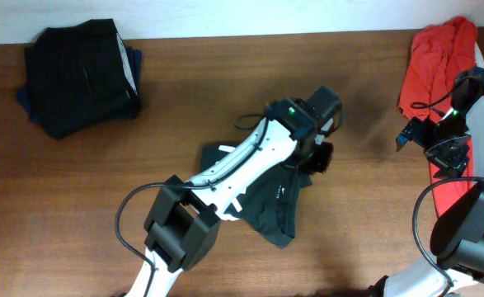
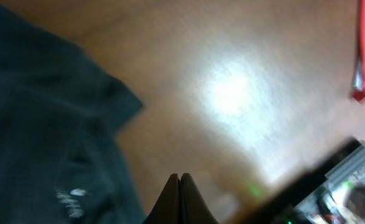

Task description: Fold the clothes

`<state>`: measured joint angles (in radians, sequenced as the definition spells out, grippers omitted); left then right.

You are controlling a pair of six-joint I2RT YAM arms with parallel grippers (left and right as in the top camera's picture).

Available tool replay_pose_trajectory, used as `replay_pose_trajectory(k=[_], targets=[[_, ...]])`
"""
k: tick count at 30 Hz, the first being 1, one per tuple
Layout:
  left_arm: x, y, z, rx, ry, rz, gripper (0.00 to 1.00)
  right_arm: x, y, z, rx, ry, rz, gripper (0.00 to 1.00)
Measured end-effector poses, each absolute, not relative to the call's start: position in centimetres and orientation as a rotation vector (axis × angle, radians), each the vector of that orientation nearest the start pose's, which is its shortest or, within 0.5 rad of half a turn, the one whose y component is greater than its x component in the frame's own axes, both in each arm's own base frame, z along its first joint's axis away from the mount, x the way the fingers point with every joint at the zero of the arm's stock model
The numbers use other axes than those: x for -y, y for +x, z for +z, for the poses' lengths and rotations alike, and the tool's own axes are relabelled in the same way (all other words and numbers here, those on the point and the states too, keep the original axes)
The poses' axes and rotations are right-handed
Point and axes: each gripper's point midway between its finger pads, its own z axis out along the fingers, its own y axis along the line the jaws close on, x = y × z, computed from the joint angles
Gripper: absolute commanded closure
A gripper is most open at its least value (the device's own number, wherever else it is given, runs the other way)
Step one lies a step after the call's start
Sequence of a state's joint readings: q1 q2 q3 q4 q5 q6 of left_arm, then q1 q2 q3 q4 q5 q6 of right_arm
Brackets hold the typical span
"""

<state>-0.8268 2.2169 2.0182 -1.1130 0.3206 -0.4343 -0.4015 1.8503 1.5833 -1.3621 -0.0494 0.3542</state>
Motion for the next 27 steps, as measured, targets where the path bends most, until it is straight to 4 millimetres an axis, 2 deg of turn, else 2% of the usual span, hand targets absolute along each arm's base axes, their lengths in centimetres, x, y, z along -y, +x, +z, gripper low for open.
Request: replay_pose_trajectory(k=[3, 6, 8, 10, 14, 17, 20, 22, 25, 27], targets=[[36.9, 33.2, 10.3, -2.946, 0.541, -0.464, 0.98, 12.1, 30.8, 11.5, -2.972, 1.182, 0.081, 0.01], [34.3, 36.3, 10.0, -2.923, 0.427, -0.381, 0.98, 12.1, 30.8, 11.5, -2.971, 1.183, 0.081, 0.01], [32.7, 38.2, 8.8, -2.926, 0.353, -0.336, 0.97, 12.1, 30.8, 11.5, -2.971, 1.181, 0.081, 0.01], [32.0, 39.3, 6.5, -2.948, 0.311, -0.299, 0.98, 12.1, 30.8, 11.5, -2.971, 1.183, 0.081, 0.01], [32.9, 40.7, 3.0, -2.944, 0.26, -0.301, 0.98, 12.1, 30.8, 11.5, -2.972, 1.182, 0.081, 0.01], [35.0, 42.3, 3.1, -2.863, 0.255, -0.408, 0.97, 12.1, 30.8, 11.5, -2.971, 1.183, 0.081, 0.01], [36.6, 42.8, 3.6, -2.814, 0.277, -0.483, 0.96, 12.1, 30.8, 11.5, -2.971, 1.182, 0.081, 0.01], [37.8, 42.0, 3.8, -2.813, 0.309, -0.525, 1.0, 12.1, 30.8, 11.5, -2.971, 1.183, 0.081, 0.01], [40.2, 39.5, 4.2, -2.848, 0.386, -0.653, 1.0, 12.1, 30.8, 11.5, -2.971, 1.182, 0.081, 0.01], [41.3, 37.9, 5.3, -2.88, 0.428, -0.706, 1.0, 12.1, 30.8, 11.5, -2.971, 1.183, 0.081, 0.01]])
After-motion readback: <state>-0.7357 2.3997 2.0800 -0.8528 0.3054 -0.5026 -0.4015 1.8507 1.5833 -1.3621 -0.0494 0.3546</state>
